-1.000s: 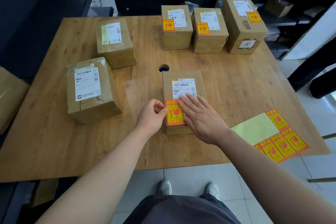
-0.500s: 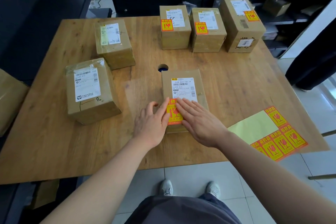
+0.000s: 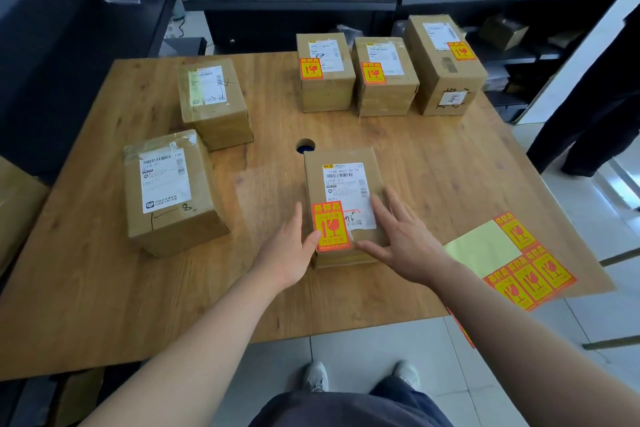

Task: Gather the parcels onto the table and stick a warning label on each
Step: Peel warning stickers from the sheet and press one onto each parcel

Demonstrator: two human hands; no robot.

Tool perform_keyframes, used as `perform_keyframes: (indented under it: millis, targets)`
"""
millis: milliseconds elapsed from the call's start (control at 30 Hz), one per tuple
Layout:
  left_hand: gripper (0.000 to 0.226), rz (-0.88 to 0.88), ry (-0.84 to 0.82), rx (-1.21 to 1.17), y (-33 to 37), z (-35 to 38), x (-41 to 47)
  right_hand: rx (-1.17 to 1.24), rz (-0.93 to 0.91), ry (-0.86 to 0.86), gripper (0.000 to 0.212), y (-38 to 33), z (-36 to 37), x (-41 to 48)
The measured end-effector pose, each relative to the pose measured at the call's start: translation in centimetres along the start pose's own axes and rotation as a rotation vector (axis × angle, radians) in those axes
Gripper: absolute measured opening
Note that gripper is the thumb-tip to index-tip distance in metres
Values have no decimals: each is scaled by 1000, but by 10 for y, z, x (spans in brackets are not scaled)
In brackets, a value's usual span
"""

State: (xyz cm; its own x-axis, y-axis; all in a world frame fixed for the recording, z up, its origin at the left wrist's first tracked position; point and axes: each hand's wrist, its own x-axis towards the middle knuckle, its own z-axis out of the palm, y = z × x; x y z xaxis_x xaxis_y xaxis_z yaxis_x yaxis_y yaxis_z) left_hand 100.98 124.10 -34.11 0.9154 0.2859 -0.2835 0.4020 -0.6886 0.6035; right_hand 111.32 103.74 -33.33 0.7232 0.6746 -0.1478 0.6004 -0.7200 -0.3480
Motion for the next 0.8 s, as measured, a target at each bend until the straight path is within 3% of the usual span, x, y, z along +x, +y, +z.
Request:
perform_keyframes:
  millis: [133,367,633,800]
  targets:
    - [25,106,43,-196,9,-1,3,198,122,-14,103,-3,-1,5]
    - [21,98,196,-285,18,-35,30,214,45,11,103,-15,-41,50]
    - [36,-7,403,-297,27,-126,108,178,-167,24,105,-39,-107,169]
    - [34,-24,468,-232,27,-181,165,194,-198,53,103,-49,-134,249]
